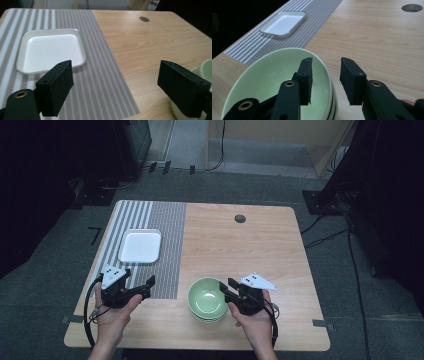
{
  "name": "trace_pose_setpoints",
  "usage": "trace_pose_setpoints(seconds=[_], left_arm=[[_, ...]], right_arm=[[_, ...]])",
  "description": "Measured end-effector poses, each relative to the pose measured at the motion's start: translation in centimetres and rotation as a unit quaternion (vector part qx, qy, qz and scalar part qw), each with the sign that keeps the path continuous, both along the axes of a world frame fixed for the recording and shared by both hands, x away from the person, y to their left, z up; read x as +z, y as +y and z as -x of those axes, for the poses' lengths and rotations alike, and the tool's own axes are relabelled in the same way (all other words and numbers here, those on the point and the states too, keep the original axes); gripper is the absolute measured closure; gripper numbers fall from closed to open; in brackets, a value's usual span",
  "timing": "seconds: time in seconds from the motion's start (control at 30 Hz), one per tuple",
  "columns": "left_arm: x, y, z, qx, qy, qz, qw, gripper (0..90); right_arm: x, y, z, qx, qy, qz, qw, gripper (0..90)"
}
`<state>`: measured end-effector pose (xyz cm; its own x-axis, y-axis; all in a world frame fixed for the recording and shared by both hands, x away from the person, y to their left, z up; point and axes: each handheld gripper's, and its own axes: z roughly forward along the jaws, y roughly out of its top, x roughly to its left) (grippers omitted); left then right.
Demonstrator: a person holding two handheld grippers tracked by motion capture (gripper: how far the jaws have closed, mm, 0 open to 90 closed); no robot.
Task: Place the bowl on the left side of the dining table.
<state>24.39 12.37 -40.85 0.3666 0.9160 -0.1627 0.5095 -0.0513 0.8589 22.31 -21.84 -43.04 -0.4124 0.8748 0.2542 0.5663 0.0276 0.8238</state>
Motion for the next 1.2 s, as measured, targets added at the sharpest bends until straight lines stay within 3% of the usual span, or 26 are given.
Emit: trace_pose_setpoints(seconds=[0.13,0.2,0.37,0.57,0.8,1.0,1.1,1.2], left_arm=[[-0.1,-1.5,0.0,-0.019,-0.004,-0.002,0.9998,13.2],[-0.3,-2.2,0.0,-0.032,-0.001,-0.008,0.9995,13.2],[-0.6,-3.8,0.1,-0.056,0.002,-0.008,0.9984,13.2],[-0.2,-4.2,0.5,-0.065,-0.005,-0.004,0.9979,13.2],[-0.3,-4.8,0.6,-0.073,-0.004,-0.002,0.9973,13.4],[-0.7,-5.4,0.5,-0.081,0.0,-0.005,0.9967,13.4],[-0.7,-5.4,0.4,-0.081,0.001,-0.003,0.9967,13.4],[-0.7,-5.4,0.3,-0.081,0.001,-0.001,0.9967,13.4]], right_arm=[[-0.3,0.2,0.0,0.007,0.012,0.008,0.9999,72.1],[-0.5,0.4,0.1,0.013,0.025,0.023,0.9993,71.4],[-0.6,0.7,-0.1,0.018,0.026,0.044,0.9985,72.0],[-0.8,0.8,-0.2,-0.003,0.029,0.066,0.9974,71.3],[-1.7,1.4,-0.3,-0.007,0.039,0.08,0.996,79.7],[-1.9,1.9,0.0,0.001,0.009,0.118,0.9929,81.5],[-2.1,1.8,0.0,0.002,0.001,0.114,0.9934,82.0],[-2.2,1.9,0.1,0.004,-0.024,0.119,0.9925,82.1]])
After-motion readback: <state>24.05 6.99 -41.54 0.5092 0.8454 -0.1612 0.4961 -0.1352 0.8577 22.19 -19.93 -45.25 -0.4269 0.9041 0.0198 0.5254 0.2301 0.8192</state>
